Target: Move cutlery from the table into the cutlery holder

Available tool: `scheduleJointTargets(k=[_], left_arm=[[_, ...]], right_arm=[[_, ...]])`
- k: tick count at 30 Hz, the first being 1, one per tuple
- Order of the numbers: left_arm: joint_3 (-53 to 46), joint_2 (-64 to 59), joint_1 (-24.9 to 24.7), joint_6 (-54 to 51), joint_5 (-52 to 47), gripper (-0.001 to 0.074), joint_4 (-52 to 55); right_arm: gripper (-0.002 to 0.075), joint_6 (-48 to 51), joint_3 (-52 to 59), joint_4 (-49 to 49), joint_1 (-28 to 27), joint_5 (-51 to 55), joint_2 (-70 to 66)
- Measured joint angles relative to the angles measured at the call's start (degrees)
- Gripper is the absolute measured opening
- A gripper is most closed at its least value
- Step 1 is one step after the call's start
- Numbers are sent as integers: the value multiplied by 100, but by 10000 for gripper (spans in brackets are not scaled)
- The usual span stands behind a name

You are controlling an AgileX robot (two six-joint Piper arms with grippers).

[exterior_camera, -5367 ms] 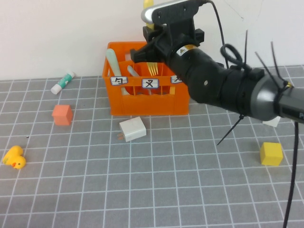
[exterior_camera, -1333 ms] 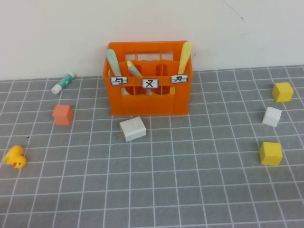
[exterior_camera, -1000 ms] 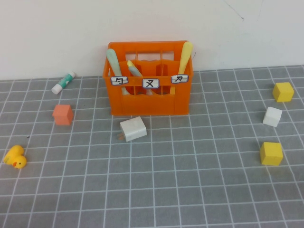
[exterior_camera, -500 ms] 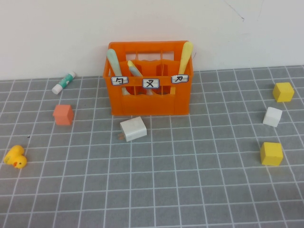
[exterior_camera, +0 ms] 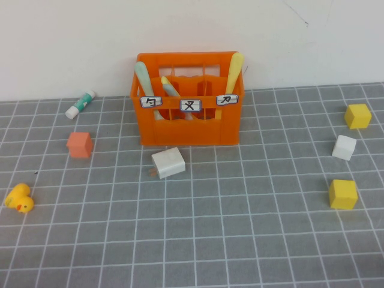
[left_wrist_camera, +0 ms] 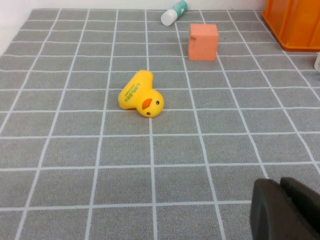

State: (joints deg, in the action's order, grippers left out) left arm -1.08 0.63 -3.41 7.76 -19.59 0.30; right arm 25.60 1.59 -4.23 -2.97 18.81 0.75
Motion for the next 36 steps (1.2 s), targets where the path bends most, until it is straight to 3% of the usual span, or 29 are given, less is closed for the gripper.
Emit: scheduleJointTargets(k=[6,36], left_arm=[[0,0,0,0,0,-1,0],[0,0,0,-12,0,-1,0]], right_arm=[[-1,-494,0,-12,0,0,0],[-1,-546,0,178,0,10,0]])
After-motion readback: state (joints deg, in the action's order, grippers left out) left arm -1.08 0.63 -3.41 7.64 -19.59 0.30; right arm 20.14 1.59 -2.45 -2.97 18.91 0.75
